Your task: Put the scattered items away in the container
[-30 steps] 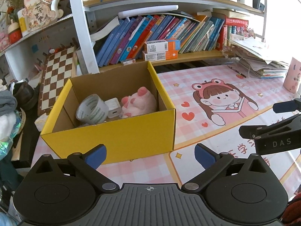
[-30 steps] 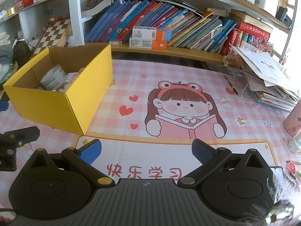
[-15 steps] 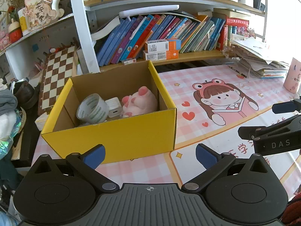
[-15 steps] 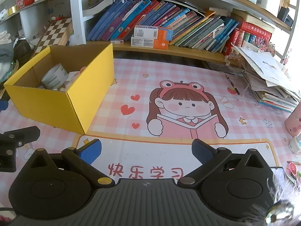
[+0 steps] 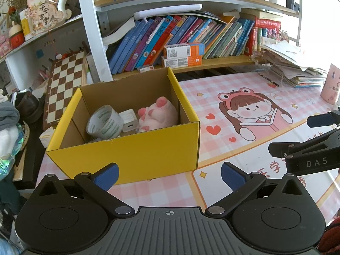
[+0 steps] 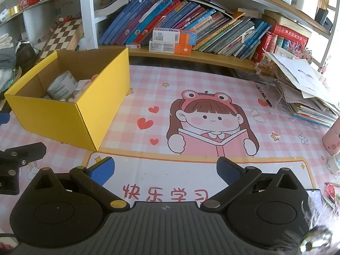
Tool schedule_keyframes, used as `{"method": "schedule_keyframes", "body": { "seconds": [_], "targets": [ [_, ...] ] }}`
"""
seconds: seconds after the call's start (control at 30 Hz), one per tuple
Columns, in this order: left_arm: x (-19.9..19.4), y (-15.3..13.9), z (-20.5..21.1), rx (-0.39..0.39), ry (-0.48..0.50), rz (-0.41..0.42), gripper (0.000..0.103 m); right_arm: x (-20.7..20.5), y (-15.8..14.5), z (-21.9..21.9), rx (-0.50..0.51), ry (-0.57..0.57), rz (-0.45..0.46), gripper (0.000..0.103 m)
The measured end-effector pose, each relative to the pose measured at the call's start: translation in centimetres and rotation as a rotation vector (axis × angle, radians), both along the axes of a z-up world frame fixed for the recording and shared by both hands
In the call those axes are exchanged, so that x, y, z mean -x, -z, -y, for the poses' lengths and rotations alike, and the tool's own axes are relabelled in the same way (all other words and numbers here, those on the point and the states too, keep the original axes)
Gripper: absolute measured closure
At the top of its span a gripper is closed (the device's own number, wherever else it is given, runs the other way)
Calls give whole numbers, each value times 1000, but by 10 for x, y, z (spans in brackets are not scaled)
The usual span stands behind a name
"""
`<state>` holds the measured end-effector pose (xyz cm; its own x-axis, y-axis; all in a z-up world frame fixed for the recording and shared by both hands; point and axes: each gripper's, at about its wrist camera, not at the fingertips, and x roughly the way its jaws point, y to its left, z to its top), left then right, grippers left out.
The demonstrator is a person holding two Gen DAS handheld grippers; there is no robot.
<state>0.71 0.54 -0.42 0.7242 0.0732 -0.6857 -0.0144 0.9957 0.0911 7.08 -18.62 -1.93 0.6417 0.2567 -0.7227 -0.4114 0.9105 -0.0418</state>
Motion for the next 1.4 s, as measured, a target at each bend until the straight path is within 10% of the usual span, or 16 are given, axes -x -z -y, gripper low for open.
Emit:
{"method": "schedule_keyframes", "body": {
  "seconds": [1.4],
  "targets": [
    [-10,7,-9,13,-27,-27,0,-12,6,-10,8,-18,-16,0]
  ]
}}
